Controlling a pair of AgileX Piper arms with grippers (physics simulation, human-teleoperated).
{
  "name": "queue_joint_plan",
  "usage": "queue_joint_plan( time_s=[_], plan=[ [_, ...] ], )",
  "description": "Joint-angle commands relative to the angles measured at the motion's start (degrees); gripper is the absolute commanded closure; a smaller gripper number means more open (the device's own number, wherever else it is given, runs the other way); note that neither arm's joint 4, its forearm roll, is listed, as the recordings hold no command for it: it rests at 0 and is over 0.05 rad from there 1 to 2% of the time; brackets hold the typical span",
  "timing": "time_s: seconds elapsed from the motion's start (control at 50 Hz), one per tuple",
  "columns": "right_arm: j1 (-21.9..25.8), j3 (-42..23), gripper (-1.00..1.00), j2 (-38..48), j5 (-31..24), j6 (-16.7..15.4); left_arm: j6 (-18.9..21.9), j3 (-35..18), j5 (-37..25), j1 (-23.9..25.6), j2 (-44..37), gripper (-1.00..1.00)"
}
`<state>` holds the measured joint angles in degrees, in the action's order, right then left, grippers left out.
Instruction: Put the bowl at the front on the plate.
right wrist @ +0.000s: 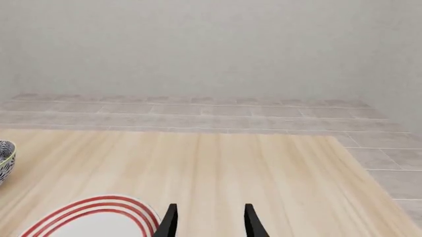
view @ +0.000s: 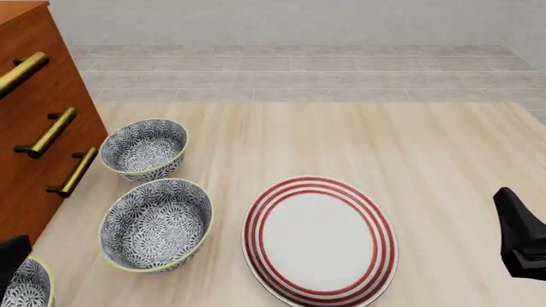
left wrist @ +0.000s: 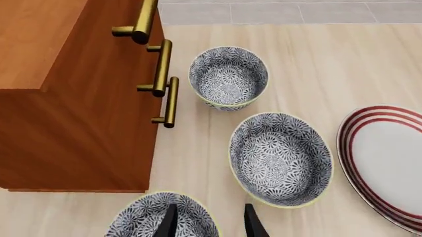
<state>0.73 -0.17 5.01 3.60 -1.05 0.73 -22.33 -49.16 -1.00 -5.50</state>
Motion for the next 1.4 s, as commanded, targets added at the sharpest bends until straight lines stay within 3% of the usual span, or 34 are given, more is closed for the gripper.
queue_joint_plan(
  time_s=[0.02,0.48,1.4],
  plan=[
    [0.2,0.1,-1.0,0.5,0.5,-0.4,-0.7,3.7,-1.8,-1.4,0.9,-1.0],
    [0.1,0.0,-1.0,0.3,0.4,-0.4,-1.7,11.2,5.4,-3.1,-4.1,-1.0],
    [0.0,0.1,-1.0,0.5,0.5,-0.2,-7.9,12.9,1.1,1.5,-3.7,-1.0]
  ],
)
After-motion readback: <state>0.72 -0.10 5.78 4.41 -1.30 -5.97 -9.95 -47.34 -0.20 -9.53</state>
